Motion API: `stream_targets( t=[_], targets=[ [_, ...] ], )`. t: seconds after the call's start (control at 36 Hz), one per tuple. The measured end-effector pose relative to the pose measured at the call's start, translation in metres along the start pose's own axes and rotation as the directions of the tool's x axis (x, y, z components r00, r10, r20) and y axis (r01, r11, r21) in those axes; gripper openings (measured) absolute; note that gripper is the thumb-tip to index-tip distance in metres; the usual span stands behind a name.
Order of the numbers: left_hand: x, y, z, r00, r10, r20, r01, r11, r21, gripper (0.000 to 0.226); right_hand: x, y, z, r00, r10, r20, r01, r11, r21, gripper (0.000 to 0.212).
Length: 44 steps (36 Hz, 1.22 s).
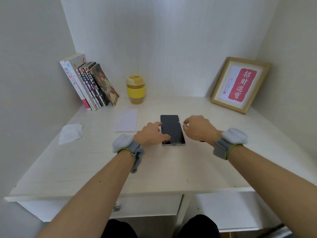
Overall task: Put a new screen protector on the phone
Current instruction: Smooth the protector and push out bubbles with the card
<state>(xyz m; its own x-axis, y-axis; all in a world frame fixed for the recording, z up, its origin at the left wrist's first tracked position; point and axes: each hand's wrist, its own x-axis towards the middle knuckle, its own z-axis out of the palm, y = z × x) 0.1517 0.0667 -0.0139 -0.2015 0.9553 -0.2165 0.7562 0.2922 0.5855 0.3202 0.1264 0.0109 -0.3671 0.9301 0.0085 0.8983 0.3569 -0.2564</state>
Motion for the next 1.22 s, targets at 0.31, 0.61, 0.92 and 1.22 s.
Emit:
stream_targets(
  t=[0.31, 0.61, 0.92, 1.22],
  targets=[
    [-0.005, 0.01, 0.014, 0.988, 0.039, -0.148, -0.005, 0.974, 0.225, 0.054, -0.021, -0.016, 0.012, 0.997, -0.082, 0.014, 0.083, 0.988, -0.131, 0.028],
    [-0.001, 0.007, 0.011, 0.993, 0.042, -0.109, -0.015, 0.972, 0.232, 0.056, -0.014, -0.019, 0.008, 0.996, -0.046, 0.072, 0.052, 0.995, -0.083, 0.019],
    [0.005, 0.007, 0.009, 0.997, 0.028, -0.067, -0.014, 0.978, 0.208, 0.057, -0.007, -0.024, 0.01, 0.999, -0.012, 0.03, 0.014, 0.999, -0.041, 0.016],
    [0.006, 0.005, 0.008, 0.997, 0.042, -0.057, -0.03, 0.978, 0.205, 0.057, 0.023, -0.033, 0.005, 0.995, 0.102, -0.007, -0.102, 0.994, -0.049, 0.017]
  ],
)
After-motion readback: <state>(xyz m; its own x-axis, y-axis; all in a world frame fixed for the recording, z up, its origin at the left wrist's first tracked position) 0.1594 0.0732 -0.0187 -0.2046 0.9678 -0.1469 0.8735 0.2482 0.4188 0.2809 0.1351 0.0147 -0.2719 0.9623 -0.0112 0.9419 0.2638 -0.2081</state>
